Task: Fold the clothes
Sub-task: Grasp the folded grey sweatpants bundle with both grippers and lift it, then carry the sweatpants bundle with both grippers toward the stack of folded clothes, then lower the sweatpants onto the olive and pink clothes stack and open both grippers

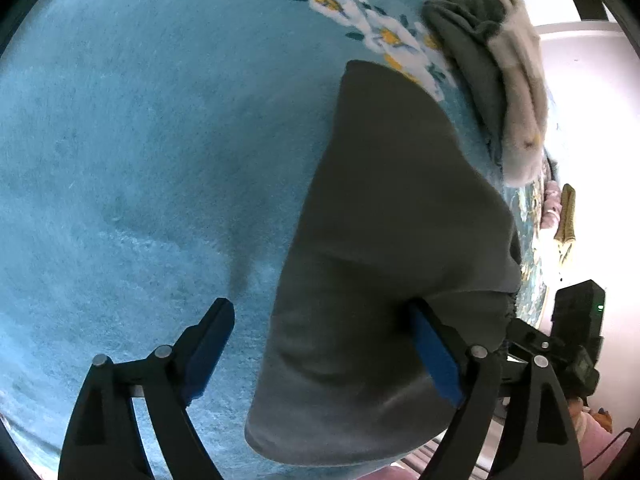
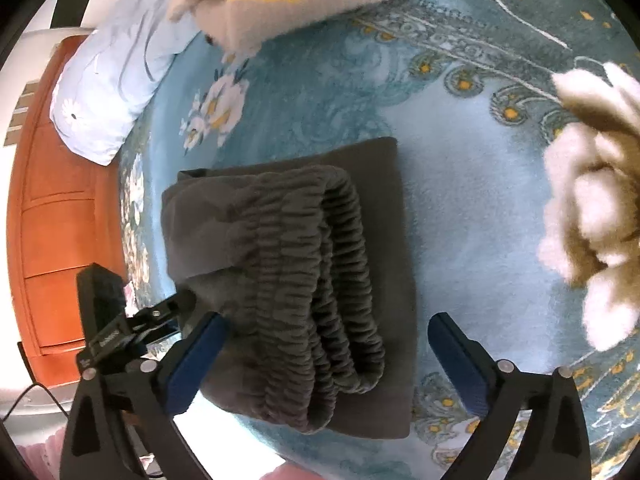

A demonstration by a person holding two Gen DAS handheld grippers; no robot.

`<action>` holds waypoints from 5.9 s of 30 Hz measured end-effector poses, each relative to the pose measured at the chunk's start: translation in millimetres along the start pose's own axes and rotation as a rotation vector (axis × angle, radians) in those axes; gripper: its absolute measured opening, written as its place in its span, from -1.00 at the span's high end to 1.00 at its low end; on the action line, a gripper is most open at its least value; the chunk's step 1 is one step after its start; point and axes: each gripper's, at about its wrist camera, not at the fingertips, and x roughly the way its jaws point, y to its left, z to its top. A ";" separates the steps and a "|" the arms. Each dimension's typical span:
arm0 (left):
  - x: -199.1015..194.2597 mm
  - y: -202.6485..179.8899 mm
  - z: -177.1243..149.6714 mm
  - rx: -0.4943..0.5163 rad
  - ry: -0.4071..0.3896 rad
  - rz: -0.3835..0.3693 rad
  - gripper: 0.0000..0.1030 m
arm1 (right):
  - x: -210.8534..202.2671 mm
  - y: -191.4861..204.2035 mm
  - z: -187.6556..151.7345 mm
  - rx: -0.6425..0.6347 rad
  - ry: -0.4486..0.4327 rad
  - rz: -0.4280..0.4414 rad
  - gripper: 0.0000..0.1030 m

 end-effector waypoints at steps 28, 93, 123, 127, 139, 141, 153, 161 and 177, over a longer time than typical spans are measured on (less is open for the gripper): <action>-28.6 -39.6 -38.6 0.037 -0.053 -0.004 0.17 | -23.9 5.0 -2.4 0.000 0.014 0.133 -0.08; 48.6 -658.7 -113.5 0.503 -0.276 -0.176 0.19 | -576.2 -250.0 52.7 -0.031 -0.695 0.162 -0.07; 274.7 -805.5 9.1 0.427 -0.020 0.099 0.18 | -547.2 -470.5 250.9 0.219 -0.534 0.198 -0.07; 298.0 -797.3 17.8 0.420 0.015 0.135 0.11 | -526.4 -490.9 254.5 0.264 -0.513 0.218 -0.08; 285.2 -788.5 29.1 0.369 0.037 0.085 0.03 | -549.8 -476.1 252.2 0.233 -0.506 0.149 -0.19; 273.6 -800.8 30.7 0.408 0.010 0.076 0.03 | -563.1 -465.3 244.6 0.208 -0.533 0.086 -0.19; 272.0 -861.9 35.2 0.649 0.002 0.085 0.03 | -566.2 -392.5 237.6 -0.069 -0.515 -0.040 -0.17; 306.8 -847.5 52.1 0.588 0.050 0.095 0.03 | -538.4 -423.5 237.8 -0.015 -0.488 -0.037 -0.14; 306.0 -842.5 53.4 0.517 0.003 0.122 0.03 | -536.6 -431.0 245.0 0.009 -0.477 -0.032 -0.16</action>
